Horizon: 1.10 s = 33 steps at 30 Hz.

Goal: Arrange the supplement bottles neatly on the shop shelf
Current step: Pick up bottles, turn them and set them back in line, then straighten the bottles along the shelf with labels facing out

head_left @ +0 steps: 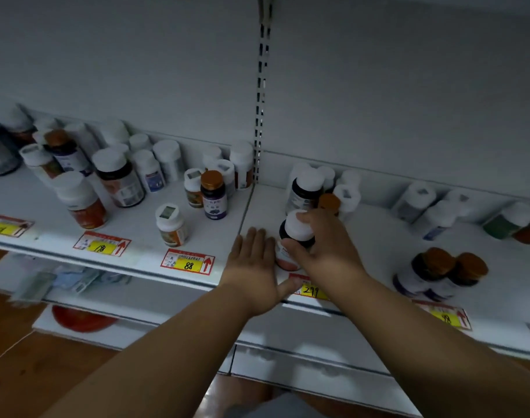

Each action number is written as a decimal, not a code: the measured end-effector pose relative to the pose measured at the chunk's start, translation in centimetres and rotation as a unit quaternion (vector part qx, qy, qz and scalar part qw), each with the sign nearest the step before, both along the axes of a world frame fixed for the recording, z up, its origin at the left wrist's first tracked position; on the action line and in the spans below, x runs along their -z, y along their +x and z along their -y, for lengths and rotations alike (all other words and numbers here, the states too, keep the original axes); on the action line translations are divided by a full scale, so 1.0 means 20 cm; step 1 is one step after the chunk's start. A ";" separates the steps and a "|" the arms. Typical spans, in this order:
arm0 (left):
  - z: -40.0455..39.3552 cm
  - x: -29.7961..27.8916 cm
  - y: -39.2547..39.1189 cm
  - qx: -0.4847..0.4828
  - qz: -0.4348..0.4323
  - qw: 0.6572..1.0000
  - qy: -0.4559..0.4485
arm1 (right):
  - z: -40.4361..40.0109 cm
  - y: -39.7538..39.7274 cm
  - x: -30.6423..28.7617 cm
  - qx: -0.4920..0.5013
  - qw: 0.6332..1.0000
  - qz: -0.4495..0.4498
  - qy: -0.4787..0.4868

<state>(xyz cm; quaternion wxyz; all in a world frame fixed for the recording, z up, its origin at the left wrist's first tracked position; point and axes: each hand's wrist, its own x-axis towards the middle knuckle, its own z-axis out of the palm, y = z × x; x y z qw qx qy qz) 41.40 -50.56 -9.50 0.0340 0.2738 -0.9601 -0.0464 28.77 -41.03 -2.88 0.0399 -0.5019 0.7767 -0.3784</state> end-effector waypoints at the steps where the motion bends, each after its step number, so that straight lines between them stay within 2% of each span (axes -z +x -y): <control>1: 0.01 0.01 0.00 0.002 0.007 1.000 0.005 | 0.00 0.02 0.00 0.011 1.000 0.002 0.004; 9: 0.04 -0.05 0.02 0.026 0.036 0.998 0.037 | -0.02 0.11 -0.09 0.040 0.999 0.002 0.024; 12: -0.02 -0.16 0.15 0.014 -0.029 0.999 -0.007 | -0.10 0.15 -0.17 0.064 0.997 -0.042 -0.017; 14: -0.10 -0.23 0.23 0.021 -0.095 0.995 -0.003 | -0.18 0.16 -0.22 0.095 0.992 -0.079 -0.033; 18: -0.26 -0.33 0.24 0.109 -0.184 0.977 -0.001 | -0.41 0.14 -0.27 0.152 0.984 -0.080 -0.037; 22: -0.51 -0.44 0.04 0.169 -0.230 0.958 0.009 | -0.72 0.05 -0.29 0.186 0.978 -0.072 -0.062; 26: -0.87 -0.48 -0.26 0.188 -0.248 0.949 0.038 | -1.12 -0.15 -0.32 0.221 0.966 -0.093 -0.102; 30: -1.23 -0.50 -0.55 0.189 -0.267 0.940 0.094 | -1.50 -0.41 -0.31 0.250 0.963 -0.076 -0.071; 33: -1.43 -0.51 -0.74 0.194 -0.276 0.936 0.101 | -1.68 -0.60 -0.31 0.240 0.965 -0.078 -0.066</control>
